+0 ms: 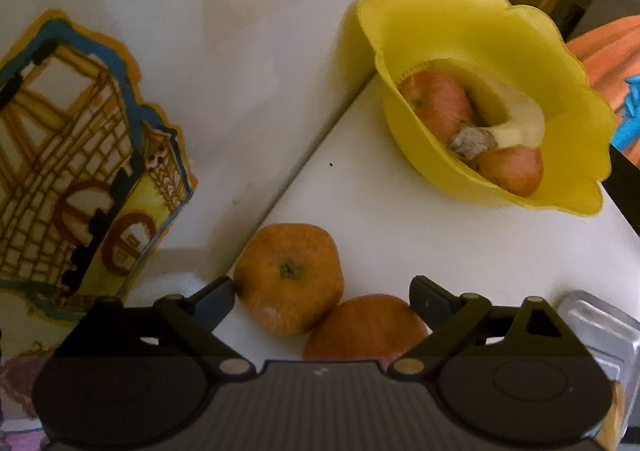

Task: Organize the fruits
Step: 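Grasp the orange-red apple with the left tool while the right tool grasps the red apple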

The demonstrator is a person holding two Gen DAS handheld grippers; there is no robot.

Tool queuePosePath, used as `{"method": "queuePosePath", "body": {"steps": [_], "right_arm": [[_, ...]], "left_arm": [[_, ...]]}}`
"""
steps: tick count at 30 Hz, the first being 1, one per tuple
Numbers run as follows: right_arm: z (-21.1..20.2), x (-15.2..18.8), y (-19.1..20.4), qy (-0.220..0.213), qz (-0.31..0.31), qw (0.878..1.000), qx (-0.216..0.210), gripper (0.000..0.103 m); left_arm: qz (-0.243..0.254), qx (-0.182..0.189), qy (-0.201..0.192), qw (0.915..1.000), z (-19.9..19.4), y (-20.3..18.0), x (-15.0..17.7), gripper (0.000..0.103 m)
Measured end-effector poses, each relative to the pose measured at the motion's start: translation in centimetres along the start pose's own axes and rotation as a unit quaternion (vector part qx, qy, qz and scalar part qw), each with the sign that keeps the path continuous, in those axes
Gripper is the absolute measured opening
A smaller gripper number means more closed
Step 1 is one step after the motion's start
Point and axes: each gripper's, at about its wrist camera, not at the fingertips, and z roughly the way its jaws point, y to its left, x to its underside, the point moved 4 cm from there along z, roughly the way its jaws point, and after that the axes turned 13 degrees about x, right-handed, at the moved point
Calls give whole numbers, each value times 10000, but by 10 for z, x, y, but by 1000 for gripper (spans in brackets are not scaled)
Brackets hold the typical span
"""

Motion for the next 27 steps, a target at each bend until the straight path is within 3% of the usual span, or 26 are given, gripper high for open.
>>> {"method": "queuePosePath", "body": {"steps": [10,14,19,22,27], "right_arm": [[20,-8,5,-86,-139,9983,-568,87],[29,-10,6,-102,-244,9977,-623,85],[36,-10,4,-82,-313,9978,-587,72],[33,-9,4,-43,-328,9978,-581,72],[22,-2,1,24,-368,9980,-508,72]], "left_arm": [[-202,-81,-1,9998,-2,7,-4,89],[-231,-59,38,9997,-4,10,-5,88],[-251,-122,47,9996,4,5,-7,88],[-236,-121,71,9996,9,5,-6,88],[-379,-170,265,9988,19,13,-1,70]]}}
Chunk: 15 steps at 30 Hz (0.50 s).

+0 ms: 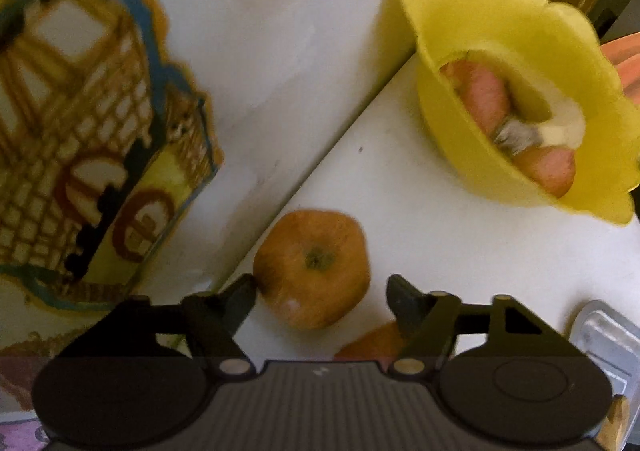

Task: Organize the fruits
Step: 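Grasp the orange-red apple with the left tool while the right tool grasps the red apple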

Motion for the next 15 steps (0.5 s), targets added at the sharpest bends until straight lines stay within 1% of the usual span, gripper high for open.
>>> {"method": "queuePosePath", "body": {"steps": [2,4,7,9,11,15], "right_arm": [[-7,5,-3,24,4,10000,49,72],[-12,8,-6,31,25,10000,68,72],[-18,13,-10,23,1,10000,74,72],[-20,15,-11,25,18,10000,85,72],[-23,17,-11,21,69,9999,106,72],[-25,19,-13,38,147,9998,145,72]], "left_arm": [[-123,12,84,9999,7,5,2,66],[-210,35,95,9997,11,8,4,67],[-162,78,-36,9998,10,4,3,72],[-183,62,-138,9997,8,2,3,79],[-229,86,-249,9994,5,0,1,85],[-405,-50,-410,9983,4,-2,2,84]]}}
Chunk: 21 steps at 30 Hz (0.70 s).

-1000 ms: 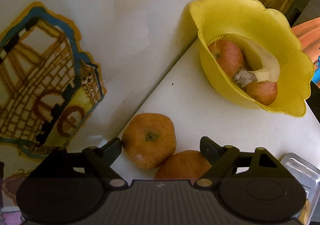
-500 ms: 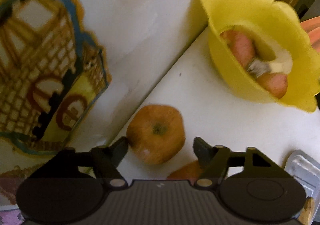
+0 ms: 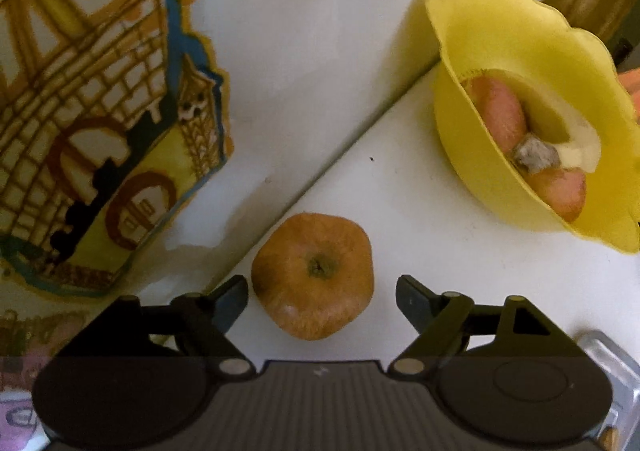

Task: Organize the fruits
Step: 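Grasp the orange-red apple with the left tool while the right tool grasps the red apple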

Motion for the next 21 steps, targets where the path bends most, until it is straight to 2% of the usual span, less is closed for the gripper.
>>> {"method": "queuePosePath", "body": {"steps": [1,3,6,14,21], "right_arm": [[1,-1,-1,-2,12,10000,7,72],[1,-1,-2,-6,42,10000,20,72],[0,0,-3,-17,87,10000,35,72],[-6,4,-4,-25,167,9998,111,72],[-19,12,-4,41,136,9996,224,72]], "left_arm": [[-58,-61,-50,10000,0,0,1,82],[-113,-133,-115,9998,-2,-2,6,72],[-206,-61,-179,9996,-3,-1,9,67],[-31,3,-334,9994,-8,4,21,67],[262,346,-391,9983,-16,12,47,67]]}}
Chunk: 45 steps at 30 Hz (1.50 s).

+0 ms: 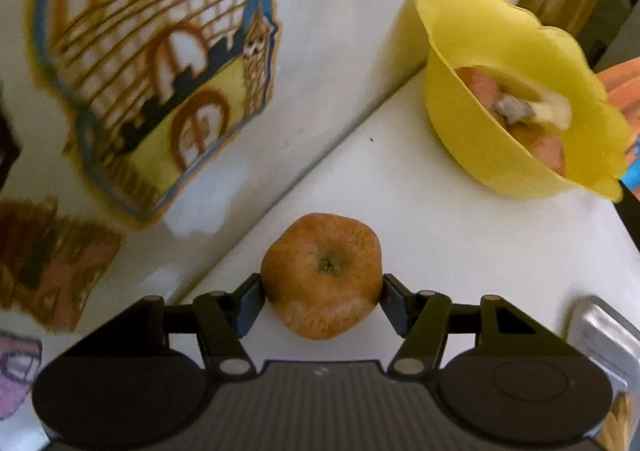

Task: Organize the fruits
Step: 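Grasp the orange-red apple with the left tool while the right tool grasps the red apple, then carry the orange-red apple and red apple over the metal tray with both tools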

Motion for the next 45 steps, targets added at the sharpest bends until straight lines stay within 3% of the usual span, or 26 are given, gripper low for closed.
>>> {"method": "queuePosePath", "body": {"steps": [10,23,36,45], "right_arm": [[-23,19,-7,-21,85,10000,26,72],[-70,34,-30,-415,459,9978,225,72],[-140,27,-110,-845,674,9905,848,72],[-152,28,-172,-862,560,9887,1091,72]], "left_arm": [[503,246,-257,9981,-13,7,21,67],[912,653,-336,9931,-43,-15,55,67],[1433,1353,-333,9798,-74,-92,92,67],[1480,1562,-152,9764,-79,-127,129,67]]}}
